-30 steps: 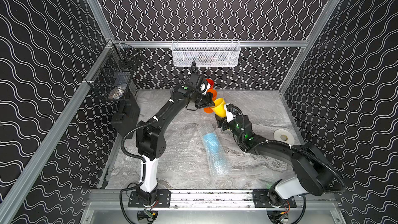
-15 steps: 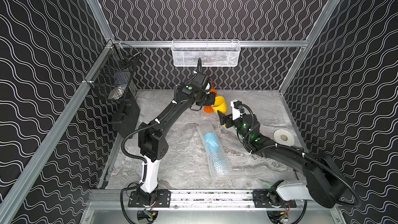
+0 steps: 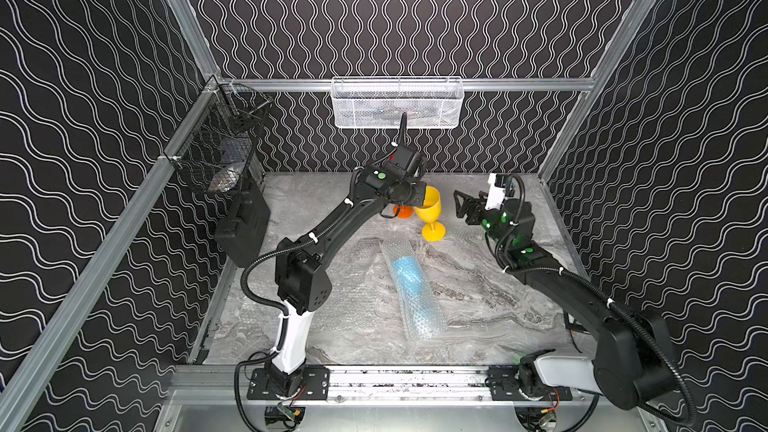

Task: Unpack wine glasses from bubble wrap
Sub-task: Pick up the wine glass from the bubble wrap, then place the wine glass at the center of the board.

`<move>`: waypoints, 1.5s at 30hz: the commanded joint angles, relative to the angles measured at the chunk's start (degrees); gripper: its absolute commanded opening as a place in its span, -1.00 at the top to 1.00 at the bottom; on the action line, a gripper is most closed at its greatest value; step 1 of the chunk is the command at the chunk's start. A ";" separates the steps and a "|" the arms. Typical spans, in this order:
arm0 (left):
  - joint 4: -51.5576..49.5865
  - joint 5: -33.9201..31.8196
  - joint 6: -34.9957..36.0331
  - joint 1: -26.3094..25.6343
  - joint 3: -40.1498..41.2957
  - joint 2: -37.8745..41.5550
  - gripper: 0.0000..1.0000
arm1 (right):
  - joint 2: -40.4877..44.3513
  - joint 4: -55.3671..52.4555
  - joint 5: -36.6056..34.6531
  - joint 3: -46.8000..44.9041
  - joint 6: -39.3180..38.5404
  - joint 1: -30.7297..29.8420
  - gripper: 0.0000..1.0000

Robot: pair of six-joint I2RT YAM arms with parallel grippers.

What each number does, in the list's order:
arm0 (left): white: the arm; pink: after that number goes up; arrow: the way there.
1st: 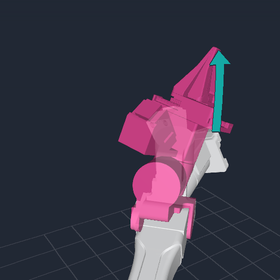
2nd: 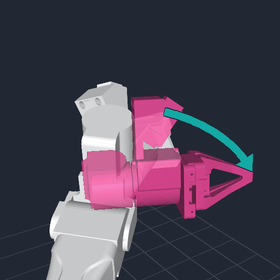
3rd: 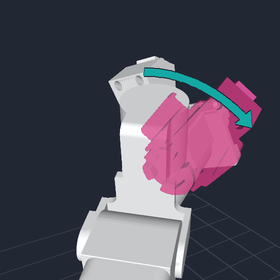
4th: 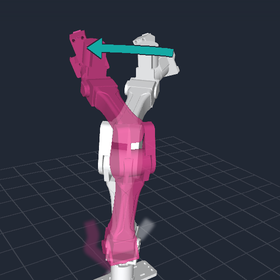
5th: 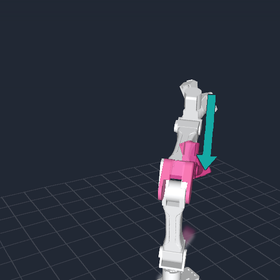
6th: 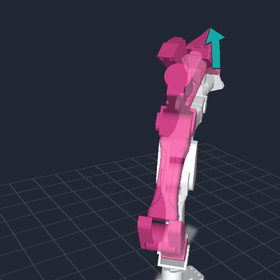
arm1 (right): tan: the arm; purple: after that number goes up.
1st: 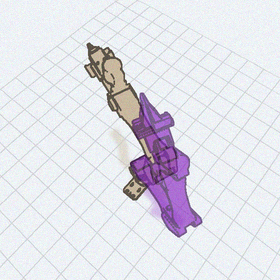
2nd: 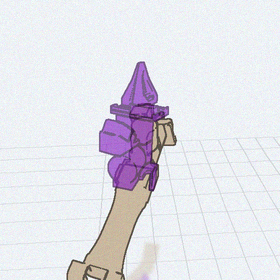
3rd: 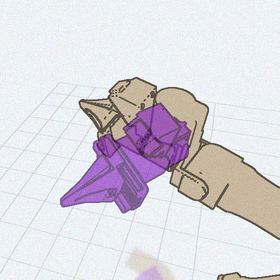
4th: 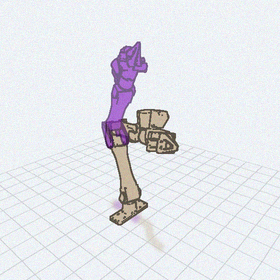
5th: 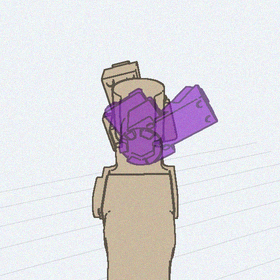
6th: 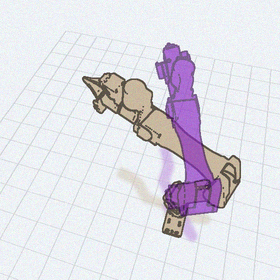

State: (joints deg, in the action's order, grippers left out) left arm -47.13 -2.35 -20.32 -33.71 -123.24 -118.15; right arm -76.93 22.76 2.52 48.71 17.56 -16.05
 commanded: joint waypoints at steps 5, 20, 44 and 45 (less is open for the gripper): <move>1.55 -6.01 3.61 -1.57 -2.02 -3.44 1.00 | -6.34 -13.88 8.11 7.18 8.49 5.29 -0.77; 3.91 -13.64 6.52 -1.79 -7.30 -12.61 1.00 | -10.97 -15.35 12.00 9.51 8.06 6.56 -0.77; 6.17 -15.42 7.57 -0.34 -10.21 -16.06 1.00 | -10.26 -16.59 11.63 9.65 6.79 6.56 -0.77; 6.18 -15.17 7.57 -0.30 -10.34 -16.21 1.00 | -10.14 -16.56 11.63 9.59 6.70 6.54 -0.77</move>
State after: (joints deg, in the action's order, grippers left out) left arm -42.78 -16.88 -13.58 -34.20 -132.86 -133.91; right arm -87.50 6.37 13.98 57.95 24.53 -9.41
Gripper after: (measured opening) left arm 0.061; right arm 0.882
